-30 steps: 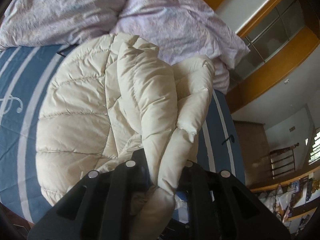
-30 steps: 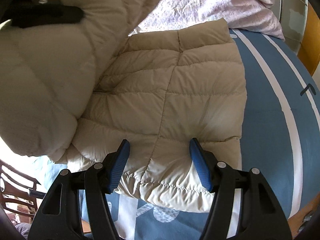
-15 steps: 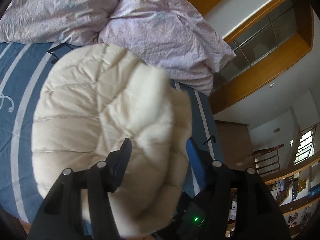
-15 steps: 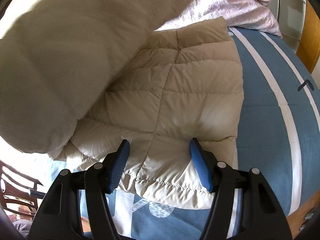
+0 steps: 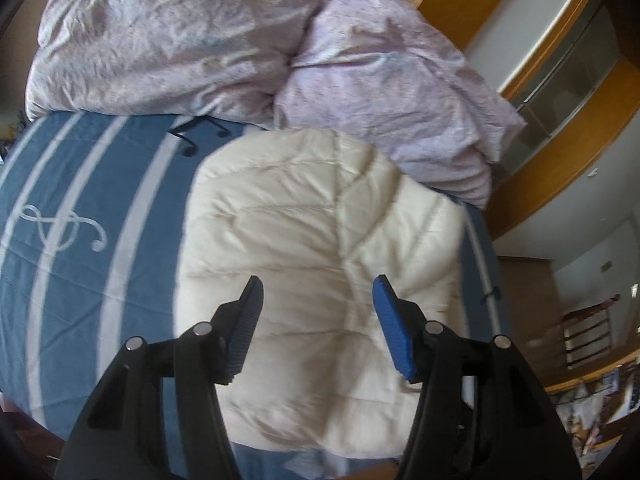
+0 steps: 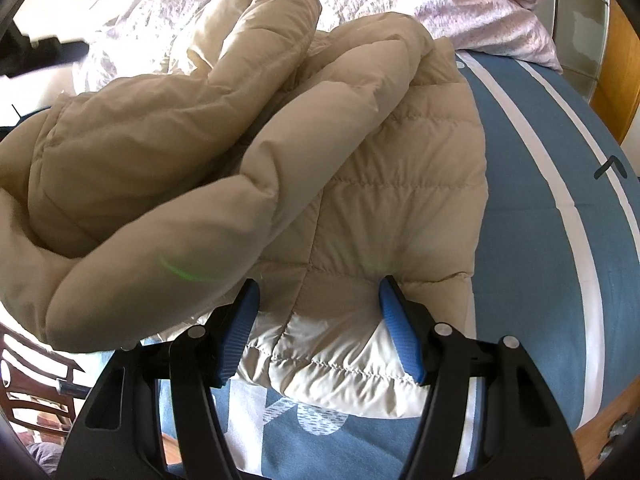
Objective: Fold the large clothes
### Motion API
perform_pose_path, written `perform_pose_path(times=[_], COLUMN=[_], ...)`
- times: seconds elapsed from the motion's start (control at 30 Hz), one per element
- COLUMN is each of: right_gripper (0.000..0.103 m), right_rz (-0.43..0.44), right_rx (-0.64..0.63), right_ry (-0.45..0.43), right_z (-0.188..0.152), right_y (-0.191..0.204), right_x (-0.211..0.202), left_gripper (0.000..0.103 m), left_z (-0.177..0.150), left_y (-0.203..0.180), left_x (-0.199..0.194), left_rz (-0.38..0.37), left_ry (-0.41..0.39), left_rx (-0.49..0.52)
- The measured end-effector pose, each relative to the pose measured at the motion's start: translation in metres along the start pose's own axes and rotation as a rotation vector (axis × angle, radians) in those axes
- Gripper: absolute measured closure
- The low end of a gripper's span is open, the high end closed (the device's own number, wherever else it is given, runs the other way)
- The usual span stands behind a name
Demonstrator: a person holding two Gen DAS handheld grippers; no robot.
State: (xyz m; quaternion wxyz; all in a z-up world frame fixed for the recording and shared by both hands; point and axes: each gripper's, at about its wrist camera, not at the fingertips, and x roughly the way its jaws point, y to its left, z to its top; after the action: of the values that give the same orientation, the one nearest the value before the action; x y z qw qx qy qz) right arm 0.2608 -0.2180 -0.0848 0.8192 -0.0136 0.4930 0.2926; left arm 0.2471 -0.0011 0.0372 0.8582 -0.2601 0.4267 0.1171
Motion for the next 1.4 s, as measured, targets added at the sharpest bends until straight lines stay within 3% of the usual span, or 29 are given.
perform_pose_path(times=[0.1, 0.77, 1.4], right_gripper=[0.039, 0.039, 0.039], right_rz=[0.000, 0.003, 0.004], right_rx=[0.003, 0.030, 0.037], right_ry=[0.002, -0.003, 0.000], right_z=[0.000, 0.000, -0.003], right_y=[0.000, -0.004, -0.016], right_x=[0.001, -0.001, -0.003], left_gripper=[0.046, 0.046, 0.048], left_z=[0.002, 0.009, -0.011], left_y=[0.007, 0.010, -0.022], left_x=[0.007, 0.050, 0.092], left_rz=[0.038, 0.103, 0.066], left_ry=[0.004, 0.039, 0.118], left_rx=[0.007, 0.071, 0.146])
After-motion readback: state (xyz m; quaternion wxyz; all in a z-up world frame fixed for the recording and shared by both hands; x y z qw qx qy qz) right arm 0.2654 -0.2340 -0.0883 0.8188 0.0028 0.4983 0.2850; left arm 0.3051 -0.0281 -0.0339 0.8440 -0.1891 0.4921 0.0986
